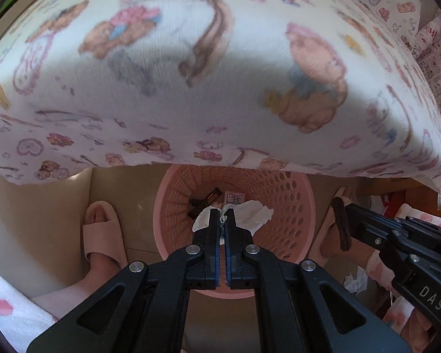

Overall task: Collect trash
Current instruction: 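Carry tissue and hair tie over the pink wastebasket and open both tools, then move both open tools back toward the black spoon and spool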

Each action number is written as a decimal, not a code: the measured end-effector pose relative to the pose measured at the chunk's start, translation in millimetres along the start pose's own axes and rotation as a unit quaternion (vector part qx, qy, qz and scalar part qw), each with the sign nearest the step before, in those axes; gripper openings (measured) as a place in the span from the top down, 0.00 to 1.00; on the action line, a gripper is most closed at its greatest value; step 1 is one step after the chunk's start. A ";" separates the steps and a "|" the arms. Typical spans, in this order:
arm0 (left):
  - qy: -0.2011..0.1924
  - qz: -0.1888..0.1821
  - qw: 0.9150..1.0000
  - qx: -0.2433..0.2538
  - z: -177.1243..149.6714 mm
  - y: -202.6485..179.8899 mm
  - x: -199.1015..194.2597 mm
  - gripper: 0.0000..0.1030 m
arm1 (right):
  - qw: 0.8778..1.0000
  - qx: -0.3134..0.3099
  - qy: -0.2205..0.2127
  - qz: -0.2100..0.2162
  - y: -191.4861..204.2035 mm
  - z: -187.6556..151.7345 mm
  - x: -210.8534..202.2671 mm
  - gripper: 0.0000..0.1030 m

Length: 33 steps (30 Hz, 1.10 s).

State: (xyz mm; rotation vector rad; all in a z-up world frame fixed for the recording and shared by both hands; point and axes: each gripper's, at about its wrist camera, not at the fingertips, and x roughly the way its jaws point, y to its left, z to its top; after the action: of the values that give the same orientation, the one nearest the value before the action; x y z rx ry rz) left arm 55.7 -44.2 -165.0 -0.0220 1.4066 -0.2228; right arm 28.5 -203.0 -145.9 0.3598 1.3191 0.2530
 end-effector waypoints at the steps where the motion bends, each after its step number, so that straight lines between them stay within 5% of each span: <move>1: 0.005 0.004 1.000 -0.001 -0.9 0.5 3.9 0.97 | 1.000 0.001 0.004 -0.007 -1.0 -0.9 5.8 0.95; 8: 0.032 0.010 0.999 -0.018 -7.4 6.4 19.6 0.96 | 0.998 0.018 0.012 -0.050 -10.0 -15.7 38.8 0.95; 12: 0.033 0.022 0.999 -0.018 -4.3 4.7 19.8 0.78 | 0.997 0.011 0.012 -0.078 -9.5 -20.6 53.2 0.95; 16: 0.032 0.032 0.999 -0.016 -3.1 4.8 16.3 0.71 | 0.996 0.009 0.025 -0.091 -10.7 -21.2 63.0 0.93; 21: 0.024 0.048 0.998 -0.022 -3.5 7.2 11.7 0.65 | 0.994 0.023 0.016 -0.101 -17.8 -20.8 59.1 0.63; 29: -0.013 0.048 0.999 -0.018 -1.0 8.6 -12.6 0.52 | 0.994 0.004 -0.027 -0.107 -11.1 -17.2 26.7 0.43; 33: -0.045 0.071 0.996 -0.013 0.8 6.9 -31.9 0.39 | 0.994 0.001 -0.055 -0.094 -7.0 -12.8 3.8 0.36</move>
State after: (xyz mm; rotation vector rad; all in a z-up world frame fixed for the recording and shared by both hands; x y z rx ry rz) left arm 52.8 -32.2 -134.8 0.0458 1.3157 -0.0836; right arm 16.8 -206.6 -154.7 0.2468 1.2363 0.0726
